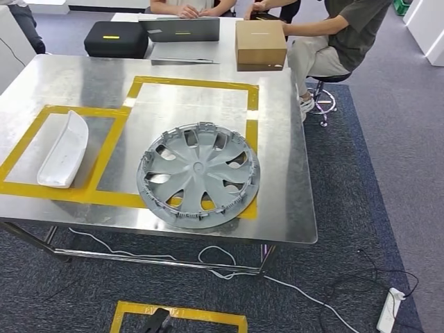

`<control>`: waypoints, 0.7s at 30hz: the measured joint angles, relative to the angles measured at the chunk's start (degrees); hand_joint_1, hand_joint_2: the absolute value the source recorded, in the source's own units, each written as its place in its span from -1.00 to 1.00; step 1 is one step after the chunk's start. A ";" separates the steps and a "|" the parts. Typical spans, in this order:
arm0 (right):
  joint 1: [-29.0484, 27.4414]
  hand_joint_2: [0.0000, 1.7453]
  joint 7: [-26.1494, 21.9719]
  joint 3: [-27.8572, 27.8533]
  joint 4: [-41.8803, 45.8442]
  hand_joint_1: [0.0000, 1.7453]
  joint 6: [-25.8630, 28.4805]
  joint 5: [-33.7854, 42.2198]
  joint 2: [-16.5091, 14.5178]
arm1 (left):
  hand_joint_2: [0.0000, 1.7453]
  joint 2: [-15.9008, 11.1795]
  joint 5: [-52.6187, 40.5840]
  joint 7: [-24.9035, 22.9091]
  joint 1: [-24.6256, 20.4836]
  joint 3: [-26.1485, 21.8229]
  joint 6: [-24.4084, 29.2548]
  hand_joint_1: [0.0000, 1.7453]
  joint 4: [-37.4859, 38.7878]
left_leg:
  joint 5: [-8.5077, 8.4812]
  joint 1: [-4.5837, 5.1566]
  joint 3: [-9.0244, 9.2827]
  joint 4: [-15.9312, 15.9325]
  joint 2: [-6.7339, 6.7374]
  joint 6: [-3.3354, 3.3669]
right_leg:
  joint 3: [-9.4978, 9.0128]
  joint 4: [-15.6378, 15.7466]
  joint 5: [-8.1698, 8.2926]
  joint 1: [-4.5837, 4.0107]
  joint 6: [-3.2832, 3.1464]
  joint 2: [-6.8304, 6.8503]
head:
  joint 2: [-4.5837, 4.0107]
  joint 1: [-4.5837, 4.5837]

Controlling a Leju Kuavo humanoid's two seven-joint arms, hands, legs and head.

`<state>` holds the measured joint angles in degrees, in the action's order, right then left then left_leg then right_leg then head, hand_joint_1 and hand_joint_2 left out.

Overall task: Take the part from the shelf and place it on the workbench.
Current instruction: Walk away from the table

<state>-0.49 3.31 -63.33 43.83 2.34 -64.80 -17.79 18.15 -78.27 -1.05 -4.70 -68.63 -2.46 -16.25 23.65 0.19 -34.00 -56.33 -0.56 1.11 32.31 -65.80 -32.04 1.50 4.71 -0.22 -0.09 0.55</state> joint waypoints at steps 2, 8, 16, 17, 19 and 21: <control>0.77 1.00 6.86 -0.58 -3.29 -1.00 -6.16 -2.34 0.10 | -1.00 -0.35 0.60 0.12 -0.04 -0.08 -0.30 -1.00 -0.02 | -0.34 0.00 -0.08 -0.06 -0.03 -0.73 | -3.51 6.56 2.52 -0.15 -0.38 -0.17 | 0.00 -0.09; 1.75 1.00 9.46 -1.00 -10.78 -1.00 -7.21 -5.65 0.27 | -1.00 -1.27 0.37 0.13 -0.09 -0.03 -0.81 -1.00 -0.03 | 1.18 -0.22 -1.50 -1.96 -0.11 -3.01 | -2.13 8.09 4.19 -0.36 -3.39 -0.44 | 0.00 -0.76; 2.72 1.00 2.83 -2.28 -13.56 -1.00 -6.73 -2.98 0.30 | -1.00 -1.58 -1.10 -0.22 -0.22 0.28 -0.99 -1.00 -0.03 | 6.63 -0.52 1.90 -7.94 -0.07 -3.65 | 2.69 7.94 8.17 -0.47 -3.29 -0.23 | 0.00 -1.30; 2.87 1.00 3.04 -2.67 -13.58 -1.00 -6.72 -2.63 0.34 | -1.00 -1.59 -1.23 -0.26 -0.27 0.35 -1.02 -1.00 -0.02 | 5.99 -0.61 4.64 -3.95 -0.16 -3.54 | 3.08 7.81 8.53 -0.56 -2.94 -0.28 | 0.00 -1.42; 3.13 1.00 3.74 -3.38 -13.55 -1.00 -6.70 -2.35 0.49 | -1.00 -1.54 -1.47 -0.43 -0.38 0.54 -1.04 -1.00 -0.01 | 5.93 -0.66 7.37 0.50 -0.33 -3.05 | 3.50 7.65 9.35 -0.80 -2.18 -0.33 | 0.00 -1.64; 3.22 1.00 4.22 -4.11 -13.50 -1.00 -6.61 -2.11 0.58 | -1.00 -1.52 -1.58 -0.67 -0.32 0.60 -1.03 -1.00 -0.01 | 5.64 -0.55 6.96 0.81 -0.30 -2.10 | 3.61 7.85 10.09 -0.72 -1.51 -0.34 | 0.00 -1.68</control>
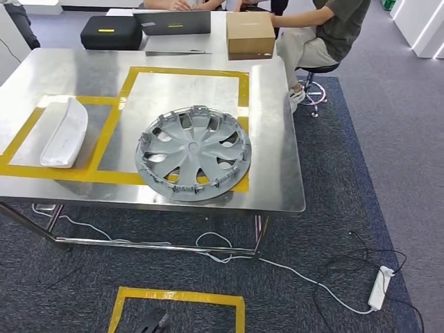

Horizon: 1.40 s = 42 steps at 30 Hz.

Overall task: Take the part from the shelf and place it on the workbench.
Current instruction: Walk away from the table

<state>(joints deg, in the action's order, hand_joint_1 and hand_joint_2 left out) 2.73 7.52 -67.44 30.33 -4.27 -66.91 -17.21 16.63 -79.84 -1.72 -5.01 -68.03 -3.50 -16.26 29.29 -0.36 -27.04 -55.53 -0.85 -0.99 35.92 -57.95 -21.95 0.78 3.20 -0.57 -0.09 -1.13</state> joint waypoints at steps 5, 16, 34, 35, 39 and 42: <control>0.10 1.00 0.18 -1.12 0.05 -1.00 0.12 0.16 0.06 | -1.00 0.00 0.00 -0.33 0.10 0.01 0.02 -1.00 0.00 | -2.60 0.20 -2.84 0.02 0.56 2.18 | 3.95 -11.17 -9.56 0.19 0.92 0.19 | 0.00 0.19; 0.83 1.00 2.31 -2.08 0.27 -1.00 -0.56 -0.01 -0.20 | -1.00 0.01 0.05 -0.56 0.05 0.00 0.10 -1.00 0.00 | -7.50 0.91 -7.36 -0.17 0.88 0.44 | -9.33 2.51 -6.92 -1.07 -1.77 0.31 | 0.01 0.35; 1.05 1.00 -0.23 -5.45 4.61 -1.00 1.89 2.35 -0.94 | -1.00 0.40 -1.20 -2.43 -0.03 0.62 -0.32 -1.00 0.00 | -1.58 -0.02 -1.37 -0.07 0.79 1.70 | 2.49 -4.37 -4.10 0.34 0.65 0.71 | 0.02 -0.86; 1.07 1.00 -0.38 -5.48 4.58 -1.00 2.04 2.32 -0.94 | -1.00 0.43 -1.20 -2.48 -0.08 0.72 -0.33 -1.00 0.00 | -2.28 0.10 -2.18 -0.09 0.80 1.94 | 3.44 -8.02 -7.24 0.30 0.74 0.70 | 0.02 -0.77; 1.13 1.00 -0.01 -5.60 4.57 -1.00 2.76 2.48 -0.93 | -1.00 0.47 -1.13 -2.61 -0.12 0.89 -0.35 -1.00 0.00 | -5.20 0.73 -5.87 -0.20 0.85 2.14 | 2.32 -15.68 -9.02 -0.03 0.18 0.69 | 0.02 -0.67; 1.42 1.00 0.08 -5.68 4.57 -1.00 3.01 2.50 -0.92 | -1.00 0.64 -1.04 -2.65 -0.14 0.92 -0.37 -1.00 0.00 | -7.17 1.08 -7.90 -0.28 0.80 1.84 | -6.92 -4.22 -7.00 -0.73 -1.19 0.68 | 0.02 -0.72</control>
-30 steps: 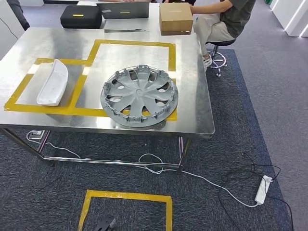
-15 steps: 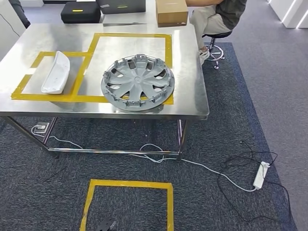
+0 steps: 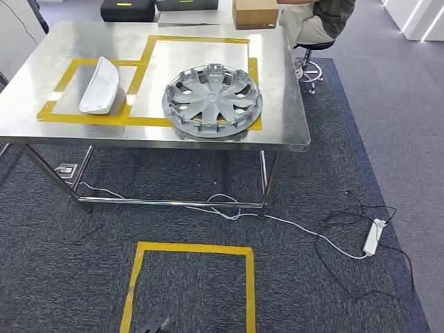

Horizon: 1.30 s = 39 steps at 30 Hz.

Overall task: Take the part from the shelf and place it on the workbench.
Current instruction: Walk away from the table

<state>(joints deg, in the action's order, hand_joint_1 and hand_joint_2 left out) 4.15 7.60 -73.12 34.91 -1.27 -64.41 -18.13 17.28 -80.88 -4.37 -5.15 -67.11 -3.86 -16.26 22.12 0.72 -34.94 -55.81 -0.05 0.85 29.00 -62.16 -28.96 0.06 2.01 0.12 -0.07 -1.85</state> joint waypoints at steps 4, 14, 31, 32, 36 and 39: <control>0.27 1.00 0.13 -0.17 -0.01 -1.00 0.17 0.14 -0.02 | -1.00 0.05 0.01 -0.07 0.00 0.02 0.02 -1.00 0.00 | -1.97 -0.14 -0.37 0.37 0.08 -1.24 | -3.38 6.78 -0.69 -0.53 -0.64 0.00 | -0.01 0.32; 0.24 1.00 -0.74 -0.47 0.09 -1.00 1.26 1.02 -0.14 | -1.00 -0.16 0.58 -0.57 0.05 -0.05 -0.14 -1.00 0.00 | 6.07 -0.69 0.94 -12.16 -0.02 -3.53 | 5.66 6.11 6.73 -0.01 -1.27 0.26 | -0.02 -0.26; 0.07 1.00 -1.75 -0.69 2.22 -1.00 2.10 0.85 -0.26 | -1.00 0.41 0.99 -0.75 -0.32 -0.14 -0.30 -1.00 0.00 | 0.24 0.03 0.90 -0.01 -0.09 -0.08 | -0.79 1.67 0.62 -0.18 0.18 -0.05 | 0.01 0.04; 0.15 1.00 -1.82 -0.68 2.36 -1.00 2.10 0.85 -0.29 | -1.00 0.44 0.98 -0.74 -0.35 -0.14 -0.30 -1.00 0.00 | -0.27 0.05 0.75 0.04 -0.08 -0.35 | -2.60 4.64 -0.03 -0.33 -0.04 -0.12 | 0.00 0.09; 0.12 1.00 -1.93 -0.69 2.69 -1.00 2.11 0.85 -0.52 | -1.00 0.38 0.97 -0.74 -0.22 -0.15 -0.26 -1.00 -0.02 | -0.42 -0.04 -0.12 -0.23 -0.11 -1.71 | -1.67 6.70 1.14 -0.37 -1.44 0.04 | 0.01 0.38; 0.11 1.00 -1.93 -0.69 2.80 -1.00 2.10 0.85 -0.64 | -1.00 0.31 0.97 -0.74 -0.32 -0.14 -0.25 -1.00 -0.02 | 8.04 -0.06 -2.63 -8.25 -0.17 -2.54 | 0.70 6.83 3.48 -0.12 -2.24 0.20 | 0.01 -0.24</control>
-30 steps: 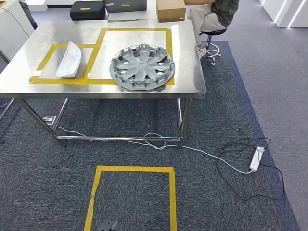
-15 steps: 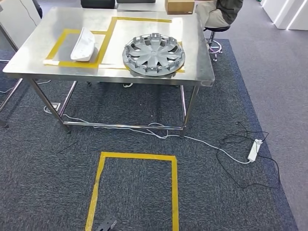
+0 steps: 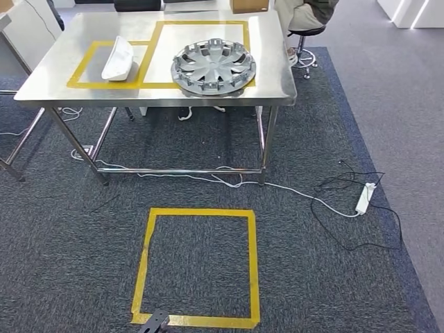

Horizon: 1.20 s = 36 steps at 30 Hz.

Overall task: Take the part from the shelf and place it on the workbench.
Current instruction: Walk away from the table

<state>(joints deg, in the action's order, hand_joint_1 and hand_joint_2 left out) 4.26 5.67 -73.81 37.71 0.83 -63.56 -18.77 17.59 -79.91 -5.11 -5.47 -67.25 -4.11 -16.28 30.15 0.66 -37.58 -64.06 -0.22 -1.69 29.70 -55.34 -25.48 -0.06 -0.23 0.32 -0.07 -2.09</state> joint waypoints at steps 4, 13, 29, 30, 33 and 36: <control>-0.07 1.00 -0.01 0.00 0.06 -1.00 0.00 0.00 -0.02 | -1.00 -0.05 0.00 -0.01 -0.03 -0.01 -0.02 -1.00 0.00 | 0.82 -0.09 1.03 -7.45 0.01 -0.45 | 3.92 -0.45 2.88 0.04 0.26 0.10 | 0.00 -0.10; -0.26 1.00 -0.03 -0.02 0.40 -1.00 0.00 0.00 -0.04 | -1.00 0.15 0.00 -0.02 0.47 -0.04 -0.03 -1.00 0.00 | -1.67 -0.44 10.59 8.81 -0.12 2.30 | 8.62 -3.19 4.64 -0.04 2.62 -0.06 | 0.00 0.00; -0.13 0.50 -0.03 -0.02 0.60 -1.00 0.00 0.00 -0.20 | -1.00 0.12 0.00 0.00 0.07 -0.04 -0.02 -1.00 -0.01 | -5.16 0.07 1.91 5.95 -0.01 0.65 | -1.29 0.40 -0.83 -0.24 0.27 -0.15 | 0.00 0.14; -0.11 0.00 -0.03 -0.02 0.61 -1.00 0.00 0.00 -0.20 | -1.00 0.09 0.00 0.00 0.02 -0.04 -0.02 -1.00 -0.02 | -2.19 0.04 0.95 2.75 -0.01 0.40 | -0.67 0.38 -0.24 -0.21 0.06 -0.09 | 0.00 -0.02; -0.18 -1.00 -0.43 -0.03 0.60 -1.00 -0.38 0.53 -0.20 | -1.00 0.00 0.03 0.17 -0.14 -0.04 0.10 -1.00 -0.02 | 2.38 -0.03 -1.01 -7.29 -0.01 -0.04 | 1.70 0.20 1.31 -0.20 0.13 -0.30 | 0.00 -0.21; -0.11 -1.00 -1.95 -0.04 0.58 -1.00 -1.74 2.53 -0.20 | -1.00 -0.08 0.08 0.73 0.14 -0.05 0.45 -1.00 -0.01 | -2.50 -0.52 3.55 -3.43 -0.71 -0.37 | 3.91 -0.31 2.76 0.04 0.75 -1.39 | 0.00 -0.21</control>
<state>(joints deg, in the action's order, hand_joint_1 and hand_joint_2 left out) 4.15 3.72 -73.85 38.29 -0.91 -61.03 -18.97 17.51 -79.83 -4.38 -5.33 -67.31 -3.66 -16.29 27.65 0.14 -34.02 -67.49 -0.93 -2.06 33.61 -55.65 -22.72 -0.03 0.51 -1.07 -0.07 -2.30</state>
